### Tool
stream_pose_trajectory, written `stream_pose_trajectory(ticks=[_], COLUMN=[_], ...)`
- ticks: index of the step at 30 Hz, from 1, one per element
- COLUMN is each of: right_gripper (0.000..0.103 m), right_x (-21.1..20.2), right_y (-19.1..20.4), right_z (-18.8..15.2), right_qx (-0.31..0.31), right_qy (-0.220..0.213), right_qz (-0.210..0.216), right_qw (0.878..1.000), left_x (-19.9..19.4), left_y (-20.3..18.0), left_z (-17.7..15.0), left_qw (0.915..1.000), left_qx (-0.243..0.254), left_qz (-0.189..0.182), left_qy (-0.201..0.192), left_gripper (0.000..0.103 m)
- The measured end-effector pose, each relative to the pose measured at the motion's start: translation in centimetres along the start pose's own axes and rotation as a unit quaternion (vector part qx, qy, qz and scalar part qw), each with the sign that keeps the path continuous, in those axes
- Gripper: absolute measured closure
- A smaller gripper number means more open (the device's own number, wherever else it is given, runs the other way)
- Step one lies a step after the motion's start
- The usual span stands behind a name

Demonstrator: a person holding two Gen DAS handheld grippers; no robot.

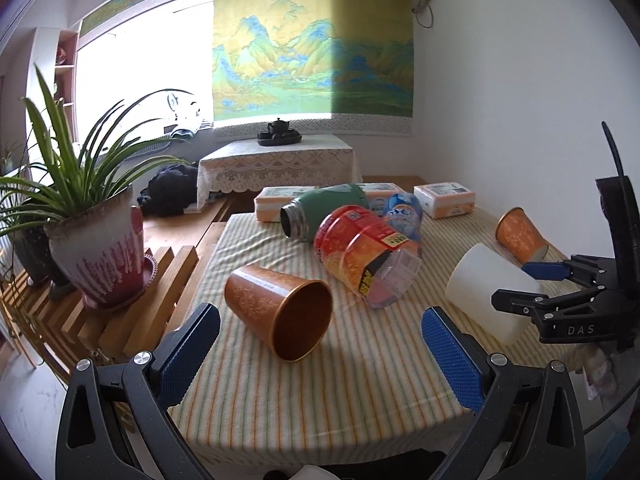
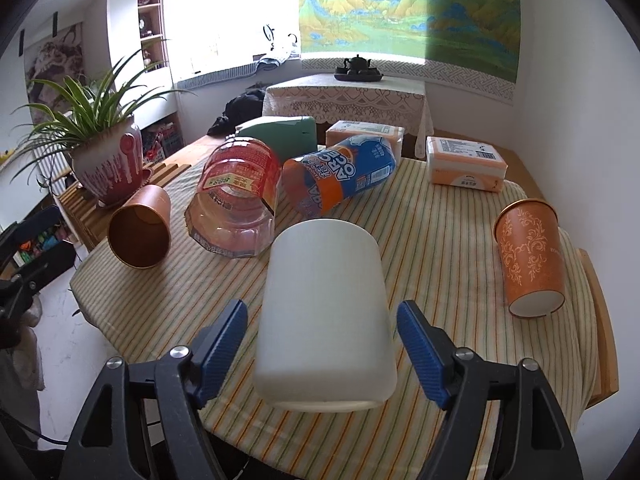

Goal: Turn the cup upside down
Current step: 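Lift the white cup off the table with the right gripper, then close the left gripper on the white cup while the right gripper releases it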

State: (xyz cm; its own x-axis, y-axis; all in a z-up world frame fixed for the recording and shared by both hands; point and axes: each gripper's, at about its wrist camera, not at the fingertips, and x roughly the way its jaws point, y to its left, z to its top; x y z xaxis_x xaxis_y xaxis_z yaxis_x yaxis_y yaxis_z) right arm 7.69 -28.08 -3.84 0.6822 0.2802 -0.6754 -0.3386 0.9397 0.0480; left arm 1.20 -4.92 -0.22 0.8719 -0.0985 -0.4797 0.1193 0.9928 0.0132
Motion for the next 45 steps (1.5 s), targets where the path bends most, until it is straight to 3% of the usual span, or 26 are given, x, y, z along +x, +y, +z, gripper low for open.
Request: stream_pose_trajectory(ticks=[6, 12, 20, 25, 37, 45], right_gripper=[0.028, 0.028, 0.028, 0.028, 0.028, 0.028], right_x=[-3.5, -7.1, -9.4, -9.6, -10.4, -10.2], right_y=[-1.2, -4.8, -7.5, -8.4, -10.9, -11.9], right_z=[-1.6, -5.1, -8.2, -9.4, -11.0, -11.6], right_qx=[0.038, 0.123, 0.181, 0.194, 0.209, 0.218], right_qy=[-0.041, -0.076, -0.093, -0.099, -0.105, -0.102], right_qz=[-0.002, -0.025, -0.042, -0.051, -0.055, -0.05], right_qw=[0.998, 0.989, 0.978, 0.975, 0.971, 0.969], left_x=[-0.3, 0.2, 1.5, 2.8, 6.4, 8.1], left_y=[-2.3, -5.7, -11.5, -15.4, -19.4, -20.0], left_z=[0.1, 0.1, -0.2, -1.1, -2.8, -2.7], left_qw=[0.9996, 0.9979, 0.993, 0.9912, 0.9972, 0.9997], left_qx=[0.02, 0.036, 0.07, 0.063, 0.019, 0.013], left_qz=[-0.021, -0.054, -0.092, -0.109, -0.06, -0.002], left_qy=[-0.002, 0.003, 0.025, 0.04, 0.039, 0.021], left_gripper=[0.001, 0.001, 0.001, 0.001, 0.001, 0.001])
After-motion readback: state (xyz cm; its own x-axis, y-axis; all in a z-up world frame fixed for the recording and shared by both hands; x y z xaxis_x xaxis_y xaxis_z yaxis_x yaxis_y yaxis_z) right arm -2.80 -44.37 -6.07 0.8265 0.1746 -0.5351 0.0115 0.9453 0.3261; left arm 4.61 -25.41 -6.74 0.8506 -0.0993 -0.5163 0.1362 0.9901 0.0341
